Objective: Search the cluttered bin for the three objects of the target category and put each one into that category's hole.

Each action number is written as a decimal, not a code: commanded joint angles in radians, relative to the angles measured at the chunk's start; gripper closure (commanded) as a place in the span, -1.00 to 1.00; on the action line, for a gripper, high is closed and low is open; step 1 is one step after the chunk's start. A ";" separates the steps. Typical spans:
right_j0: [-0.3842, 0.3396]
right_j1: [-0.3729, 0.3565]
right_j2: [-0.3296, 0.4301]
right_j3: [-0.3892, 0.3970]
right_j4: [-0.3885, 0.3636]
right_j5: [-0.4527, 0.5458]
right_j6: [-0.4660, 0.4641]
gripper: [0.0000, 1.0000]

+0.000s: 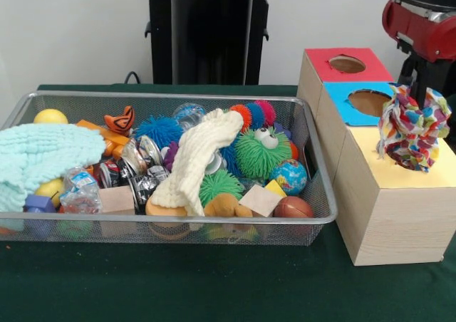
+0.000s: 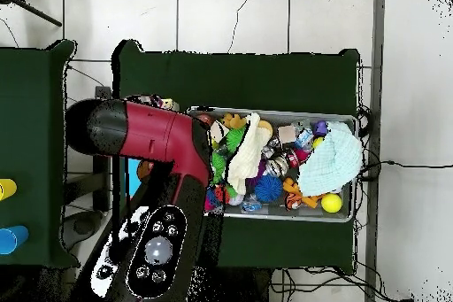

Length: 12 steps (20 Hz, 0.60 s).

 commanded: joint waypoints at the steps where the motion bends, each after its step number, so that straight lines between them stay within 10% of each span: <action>1: -0.010 0.005 0.020 -0.045 -0.096 0.147 0.014 1.00; 12: -0.027 -0.021 0.059 0.053 -0.109 0.094 0.031 1.00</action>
